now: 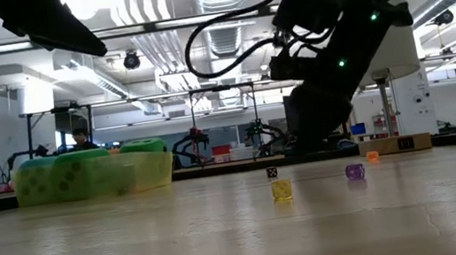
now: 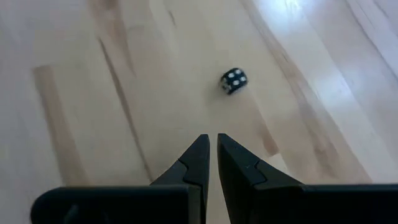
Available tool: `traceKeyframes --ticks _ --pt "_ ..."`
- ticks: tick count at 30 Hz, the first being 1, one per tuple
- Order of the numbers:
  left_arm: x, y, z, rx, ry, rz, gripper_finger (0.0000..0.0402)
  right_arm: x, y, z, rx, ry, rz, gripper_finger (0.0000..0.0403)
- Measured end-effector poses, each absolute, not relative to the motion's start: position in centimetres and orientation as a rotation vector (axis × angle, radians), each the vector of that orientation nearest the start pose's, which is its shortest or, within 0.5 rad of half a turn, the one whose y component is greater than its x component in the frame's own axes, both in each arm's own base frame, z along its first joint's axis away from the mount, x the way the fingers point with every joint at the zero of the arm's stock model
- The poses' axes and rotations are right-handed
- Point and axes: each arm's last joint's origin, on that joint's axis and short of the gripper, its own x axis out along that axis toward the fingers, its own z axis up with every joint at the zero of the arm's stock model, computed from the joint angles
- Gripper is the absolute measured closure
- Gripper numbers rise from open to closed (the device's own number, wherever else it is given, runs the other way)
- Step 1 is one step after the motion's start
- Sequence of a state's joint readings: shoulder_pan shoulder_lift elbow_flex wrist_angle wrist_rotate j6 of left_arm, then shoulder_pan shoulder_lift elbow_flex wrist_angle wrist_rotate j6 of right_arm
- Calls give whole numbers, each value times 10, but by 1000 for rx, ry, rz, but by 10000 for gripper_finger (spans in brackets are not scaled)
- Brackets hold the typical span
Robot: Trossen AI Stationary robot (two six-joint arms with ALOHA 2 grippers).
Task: Pick & Place Dice
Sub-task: Put the black small die into the yellow container
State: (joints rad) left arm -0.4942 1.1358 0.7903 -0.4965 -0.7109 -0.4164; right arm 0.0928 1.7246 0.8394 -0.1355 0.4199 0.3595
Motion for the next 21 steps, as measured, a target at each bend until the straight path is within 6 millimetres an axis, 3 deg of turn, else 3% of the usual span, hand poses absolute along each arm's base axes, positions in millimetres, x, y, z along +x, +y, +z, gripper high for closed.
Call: traceKeyframes --ticks 10,21 --pt "202 -87 249 80 632 340 281 318 -4 115 40 894 -615 374" --pt "202 -87 249 94 635 336 275 334 -5 99 52 796 -596 374"
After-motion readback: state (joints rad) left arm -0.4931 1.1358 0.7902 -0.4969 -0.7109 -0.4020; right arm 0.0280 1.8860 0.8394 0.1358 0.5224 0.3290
